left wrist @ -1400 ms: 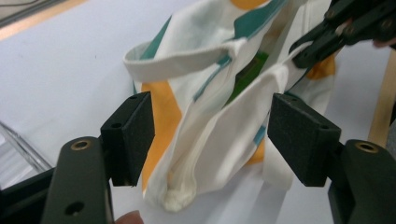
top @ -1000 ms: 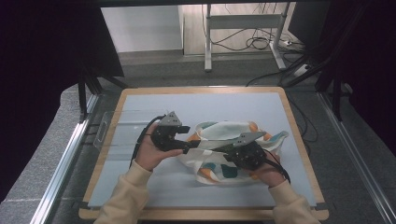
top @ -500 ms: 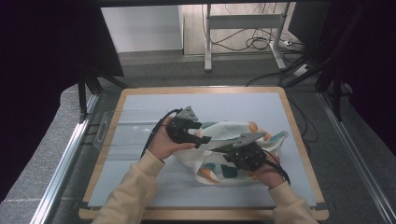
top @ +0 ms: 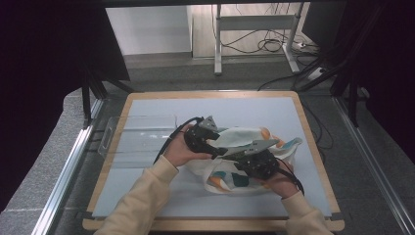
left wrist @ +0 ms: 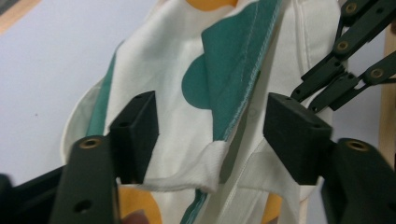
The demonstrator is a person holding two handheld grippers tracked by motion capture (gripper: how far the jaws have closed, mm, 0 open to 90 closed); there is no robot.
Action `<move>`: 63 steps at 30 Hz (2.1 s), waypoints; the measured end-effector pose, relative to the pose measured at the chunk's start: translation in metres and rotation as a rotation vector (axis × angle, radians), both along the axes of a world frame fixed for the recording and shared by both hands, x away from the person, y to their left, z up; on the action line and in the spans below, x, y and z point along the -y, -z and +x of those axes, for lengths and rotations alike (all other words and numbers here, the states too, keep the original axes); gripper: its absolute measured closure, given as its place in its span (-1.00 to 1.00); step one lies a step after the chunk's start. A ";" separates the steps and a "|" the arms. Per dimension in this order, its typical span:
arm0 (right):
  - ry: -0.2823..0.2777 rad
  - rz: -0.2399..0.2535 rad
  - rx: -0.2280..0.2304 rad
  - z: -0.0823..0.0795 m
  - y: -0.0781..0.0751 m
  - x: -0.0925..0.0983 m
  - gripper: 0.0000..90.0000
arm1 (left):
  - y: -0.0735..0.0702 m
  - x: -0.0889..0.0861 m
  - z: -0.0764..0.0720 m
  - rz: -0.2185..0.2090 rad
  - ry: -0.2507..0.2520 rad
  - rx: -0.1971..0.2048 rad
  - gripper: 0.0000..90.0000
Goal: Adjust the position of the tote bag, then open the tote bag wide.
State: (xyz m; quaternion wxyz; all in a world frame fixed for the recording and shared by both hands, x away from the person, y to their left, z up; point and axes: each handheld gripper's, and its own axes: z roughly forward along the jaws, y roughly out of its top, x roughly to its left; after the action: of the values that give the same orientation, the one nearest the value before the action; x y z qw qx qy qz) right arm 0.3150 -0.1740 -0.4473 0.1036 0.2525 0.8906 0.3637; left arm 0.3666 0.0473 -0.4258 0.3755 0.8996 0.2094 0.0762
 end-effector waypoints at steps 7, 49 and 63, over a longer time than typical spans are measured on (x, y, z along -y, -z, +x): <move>0.003 -0.002 0.001 -0.002 -0.001 -0.001 0.90 | 0.008 0.006 0.004 0.059 0.003 -0.002 0.42; -0.021 0.020 -0.011 -0.011 0.000 0.006 0.90 | -0.002 -0.001 0.046 0.077 -0.104 0.003 0.85; -0.036 0.021 -0.031 -0.019 0.008 0.008 0.90 | 0.005 -0.003 0.065 0.067 -0.161 0.006 0.85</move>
State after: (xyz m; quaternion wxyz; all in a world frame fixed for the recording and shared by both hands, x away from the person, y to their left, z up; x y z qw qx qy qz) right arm 0.2964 -0.1815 -0.4550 0.0804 0.2434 0.8926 0.3710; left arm 0.4314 0.0500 -0.4310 0.3386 0.8916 0.2775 0.1158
